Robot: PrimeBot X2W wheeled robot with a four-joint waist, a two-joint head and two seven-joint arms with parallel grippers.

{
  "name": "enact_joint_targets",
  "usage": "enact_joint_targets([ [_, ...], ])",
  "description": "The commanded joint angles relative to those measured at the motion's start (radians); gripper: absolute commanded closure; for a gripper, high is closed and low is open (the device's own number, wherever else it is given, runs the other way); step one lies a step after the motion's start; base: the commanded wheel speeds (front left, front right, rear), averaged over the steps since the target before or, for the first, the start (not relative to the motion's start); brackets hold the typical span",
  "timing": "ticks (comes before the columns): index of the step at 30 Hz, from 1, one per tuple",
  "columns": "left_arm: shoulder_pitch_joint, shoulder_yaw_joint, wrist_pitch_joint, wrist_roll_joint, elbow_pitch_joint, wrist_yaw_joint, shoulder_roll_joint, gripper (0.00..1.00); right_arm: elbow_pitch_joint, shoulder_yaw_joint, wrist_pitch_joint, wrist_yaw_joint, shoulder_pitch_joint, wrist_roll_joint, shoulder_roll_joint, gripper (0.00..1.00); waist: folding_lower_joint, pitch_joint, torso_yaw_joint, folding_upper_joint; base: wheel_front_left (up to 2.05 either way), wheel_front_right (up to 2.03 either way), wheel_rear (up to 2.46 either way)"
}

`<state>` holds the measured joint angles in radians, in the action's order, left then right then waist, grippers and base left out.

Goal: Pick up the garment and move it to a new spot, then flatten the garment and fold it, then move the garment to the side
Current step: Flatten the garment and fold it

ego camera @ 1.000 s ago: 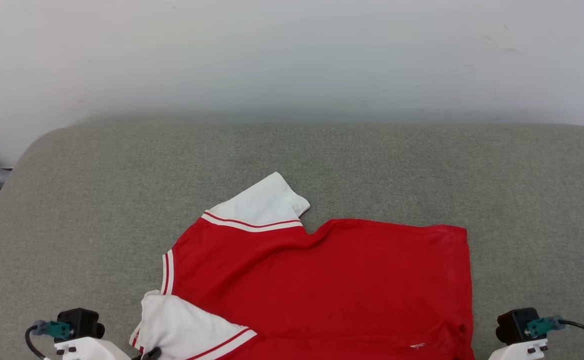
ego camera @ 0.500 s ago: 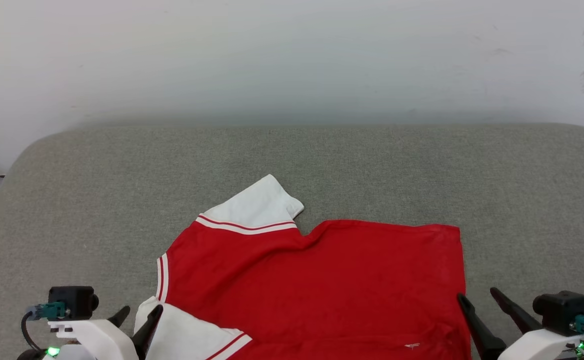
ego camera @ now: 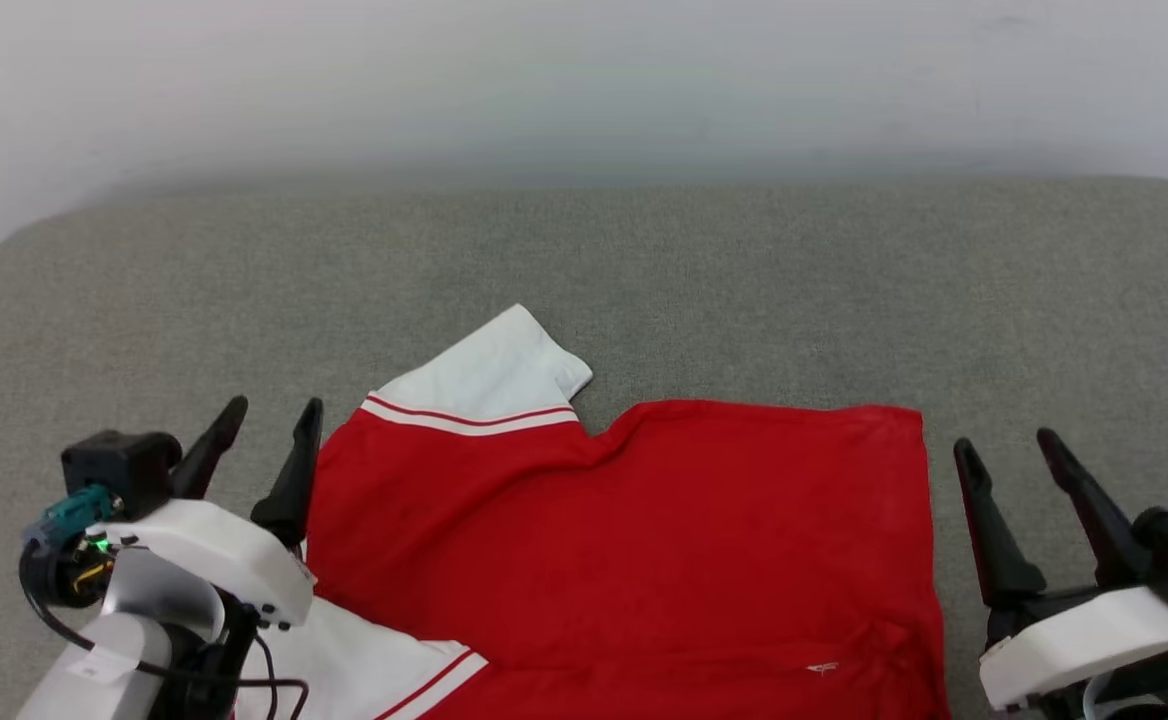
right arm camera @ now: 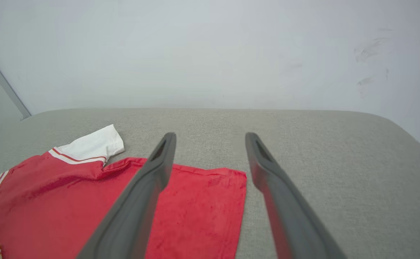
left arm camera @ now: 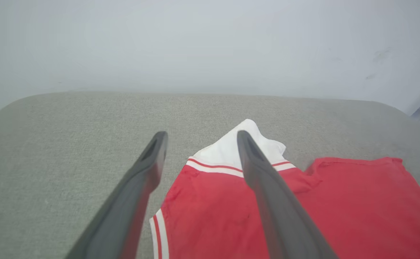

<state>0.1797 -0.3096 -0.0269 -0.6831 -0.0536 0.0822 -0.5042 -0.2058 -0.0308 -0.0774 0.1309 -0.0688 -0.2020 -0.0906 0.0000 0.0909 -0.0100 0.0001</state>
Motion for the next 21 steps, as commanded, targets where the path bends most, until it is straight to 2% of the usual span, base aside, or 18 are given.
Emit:
enact_joint_targets([
  [1, 0.036, 0.007, -0.011, 0.008, -0.006, 0.007, 0.004, 0.0, -0.014, -0.004, 0.011, 0.0, 0.026, 0.007, 0.009, 0.0, 0.0, 0.06, -0.019, -0.0001, 0.0, 0.0, 0.0],
  [7, 0.199, 0.009, 0.01, 0.025, -0.071, -0.019, -0.008, 0.0, -0.045, -0.014, 0.045, 0.0, 0.107, 0.05, 0.027, 0.0, 0.0, 0.181, -0.066, -0.0001, 0.0, 0.0, 0.0],
  [11, 0.316, -0.011, 0.073, 0.025, -0.126, -0.063, -0.031, 0.0, -0.047, -0.016, 0.059, 0.0, 0.148, 0.07, 0.033, 0.0, 0.0, 0.233, -0.103, -0.0001, 0.0, 0.0, 0.0],
  [14, 0.4, -0.031, 0.171, 0.005, -0.177, -0.11, -0.057, 0.0, -0.04, -0.018, 0.065, 0.0, 0.168, 0.075, 0.037, 0.0, 0.0, 0.258, -0.128, -0.0001, 0.0, 0.0, 0.0],
  [15, 0.4, -0.031, 0.171, 0.005, -0.177, -0.11, -0.057, 0.0, -0.04, -0.018, 0.065, 0.0, 0.168, 0.075, 0.037, 0.0, 0.0, 0.258, -0.128, -0.0001, 0.0, 0.0, 0.0],
  [18, 0.477, -0.066, 0.318, -0.039, -0.224, -0.16, -0.082, 0.0, -0.029, -0.015, 0.07, 0.0, 0.182, 0.071, 0.039, 0.0, 0.0, 0.275, -0.152, -0.0001, 0.0, 0.0, 0.0],
  [21, 0.547, -0.093, 0.473, -0.096, -0.254, -0.187, -0.11, 0.0, -0.015, -0.013, 0.077, 0.0, 0.189, 0.06, 0.04, 0.0, 0.0, 0.289, -0.175, -0.0001, 0.0, 0.0, 0.0],
])
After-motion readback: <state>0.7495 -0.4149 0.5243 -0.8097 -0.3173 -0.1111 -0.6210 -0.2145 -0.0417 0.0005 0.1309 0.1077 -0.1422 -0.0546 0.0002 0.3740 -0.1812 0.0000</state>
